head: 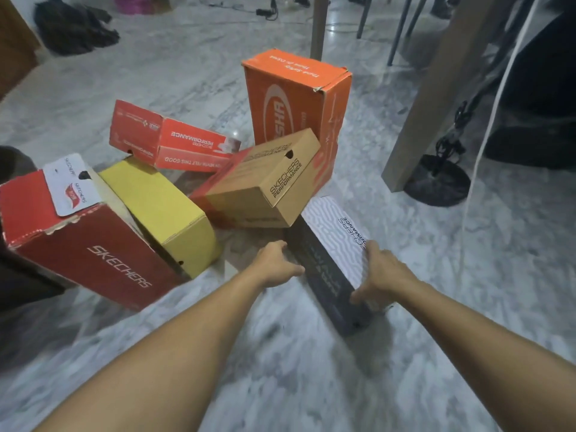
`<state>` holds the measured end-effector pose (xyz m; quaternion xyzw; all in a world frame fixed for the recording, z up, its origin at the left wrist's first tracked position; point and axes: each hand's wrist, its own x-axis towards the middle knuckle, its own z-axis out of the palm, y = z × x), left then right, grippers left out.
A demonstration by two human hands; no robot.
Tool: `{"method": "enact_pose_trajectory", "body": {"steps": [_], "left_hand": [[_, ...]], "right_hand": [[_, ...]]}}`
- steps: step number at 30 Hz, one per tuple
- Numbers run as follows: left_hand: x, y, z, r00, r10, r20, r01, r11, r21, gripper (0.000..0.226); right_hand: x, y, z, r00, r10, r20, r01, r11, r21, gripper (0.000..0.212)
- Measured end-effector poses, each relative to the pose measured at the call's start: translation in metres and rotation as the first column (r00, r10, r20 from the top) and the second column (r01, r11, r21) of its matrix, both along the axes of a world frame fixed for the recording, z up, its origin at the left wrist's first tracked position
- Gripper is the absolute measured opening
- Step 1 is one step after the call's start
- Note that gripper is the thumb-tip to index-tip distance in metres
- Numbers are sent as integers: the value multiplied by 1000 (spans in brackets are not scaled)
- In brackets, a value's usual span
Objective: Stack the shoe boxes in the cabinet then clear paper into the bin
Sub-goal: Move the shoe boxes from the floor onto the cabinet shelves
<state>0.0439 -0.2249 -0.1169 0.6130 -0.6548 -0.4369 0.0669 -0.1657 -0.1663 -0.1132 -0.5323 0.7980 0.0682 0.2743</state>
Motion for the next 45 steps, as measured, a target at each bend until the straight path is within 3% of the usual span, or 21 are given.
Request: {"method": "enact_pose_trajectory", "body": {"steps": [3,7,11,13,16,19,22,25,28,33,37,38,41,45], "left_hand": [[2,6,-15,999,40,16,-40,998,45,71],[9,15,-34,997,77,-24,-74,992,106,78],[20,28,-50,984,151,-90,-126,964,236,65],[24,37,-54,968,203,-146,-161,953,256,57],[29,45,-57,947,271,-174,-226,944,242,51],[33,52,-56,933,307,-190,-256,934,249,49],[34,59,-54,924,309,-223,-250,933,259,50],[31,66,-51,917,302,-259,-239,938,249,47],[27,72,-43,912,274,-306,-207,950,234,46],[37,74,-11,877,290,-384,-254,957,141,37],[56,76,32,857,299,-420,-305,951,54,23],[62,77,43,850,302,-432,-319,947,34,21],[82,82,78,840,302,-452,-356,934,-38,26],[115,87,130,814,300,-497,-436,881,-182,32]], "right_hand": [[-25,16,4,998,47,35,-50,995,87,116],[-49,33,7,981,172,93,-189,955,229,105],[-64,35,1,966,233,115,-255,939,233,123],[-67,34,4,971,212,110,-231,950,210,118],[-73,35,7,989,72,128,-87,989,119,105],[-82,42,1,940,-202,274,190,979,70,109],[-84,53,-9,792,-451,411,462,883,77,110],[-77,64,-18,621,-582,525,647,758,74,100],[-66,69,-19,615,-596,517,730,678,-86,84],[-52,67,14,740,-456,495,642,697,-319,69],[-41,62,57,808,-279,520,513,766,-387,62],[-36,62,70,815,-222,535,472,789,-393,64],[-20,60,108,810,-62,583,364,833,-417,98],[11,58,165,788,148,598,234,825,-513,83]]}}
